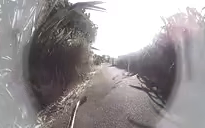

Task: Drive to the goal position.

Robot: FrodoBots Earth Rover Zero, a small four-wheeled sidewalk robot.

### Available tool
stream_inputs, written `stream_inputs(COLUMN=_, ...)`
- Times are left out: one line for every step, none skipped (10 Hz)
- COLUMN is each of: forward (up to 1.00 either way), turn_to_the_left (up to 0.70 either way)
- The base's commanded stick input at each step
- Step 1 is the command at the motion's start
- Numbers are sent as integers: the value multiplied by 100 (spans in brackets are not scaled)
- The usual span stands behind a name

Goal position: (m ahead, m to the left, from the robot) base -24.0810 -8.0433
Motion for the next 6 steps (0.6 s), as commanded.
stream_inputs(forward=0, turn_to_the_left=0)
stream_inputs(forward=0, turn_to_the_left=0)
stream_inputs(forward=0, turn_to_the_left=0)
stream_inputs(forward=0, turn_to_the_left=0)
stream_inputs(forward=0, turn_to_the_left=27)
stream_inputs(forward=0, turn_to_the_left=52)
